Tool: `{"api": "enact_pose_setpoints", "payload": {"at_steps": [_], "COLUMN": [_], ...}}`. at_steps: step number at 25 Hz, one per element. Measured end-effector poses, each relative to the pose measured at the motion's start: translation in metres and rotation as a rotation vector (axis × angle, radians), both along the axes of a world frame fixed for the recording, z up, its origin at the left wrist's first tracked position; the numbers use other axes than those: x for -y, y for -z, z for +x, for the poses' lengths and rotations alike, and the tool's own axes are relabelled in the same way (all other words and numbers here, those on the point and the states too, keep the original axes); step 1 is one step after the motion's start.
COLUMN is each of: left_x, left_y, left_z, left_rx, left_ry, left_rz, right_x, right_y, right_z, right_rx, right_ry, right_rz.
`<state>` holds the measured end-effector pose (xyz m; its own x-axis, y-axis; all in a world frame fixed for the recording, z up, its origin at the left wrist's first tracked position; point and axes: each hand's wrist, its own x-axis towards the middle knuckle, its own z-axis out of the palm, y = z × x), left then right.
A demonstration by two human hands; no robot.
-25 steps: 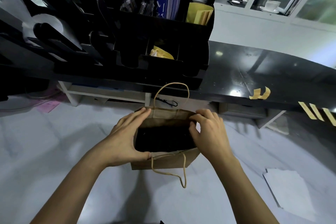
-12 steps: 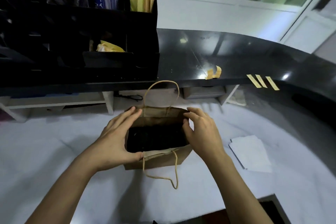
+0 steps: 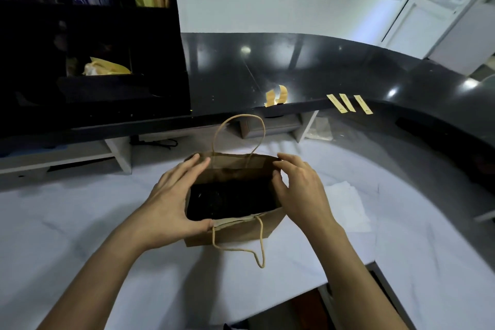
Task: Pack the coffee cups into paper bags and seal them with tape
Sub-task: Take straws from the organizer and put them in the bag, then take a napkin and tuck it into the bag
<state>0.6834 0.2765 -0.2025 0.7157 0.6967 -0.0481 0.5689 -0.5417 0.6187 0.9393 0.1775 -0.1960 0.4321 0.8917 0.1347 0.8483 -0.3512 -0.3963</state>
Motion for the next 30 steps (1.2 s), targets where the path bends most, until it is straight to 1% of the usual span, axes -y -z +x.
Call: {"api": "enact_pose_setpoints", "payload": {"at_steps": [14, 25, 27, 30], "left_x": [0.015, 0.028, 0.029, 0.03], "left_y": [0.004, 0.002, 0.003, 0.003], "left_z": [0.062, 0.084, 0.084, 0.084], "left_rx": [0.004, -0.009, -0.008, 0.001], "left_ry": [-0.037, -0.062, -0.067, -0.078], "left_rz": [0.003, 0.021, 0.023, 0.024], "right_x": [0.018, 0.033, 0.036, 0.046], "right_y": [0.002, 0.005, 0.008, 0.018], "right_z": [0.057, 0.081, 0.084, 0.097], "right_rx": [-0.029, -0.107, -0.145, -0.244], "right_ry": [0.011, -0.065, -0.051, 0.073], "right_rz": [0.038, 0.123, 0.188, 0.309]}}
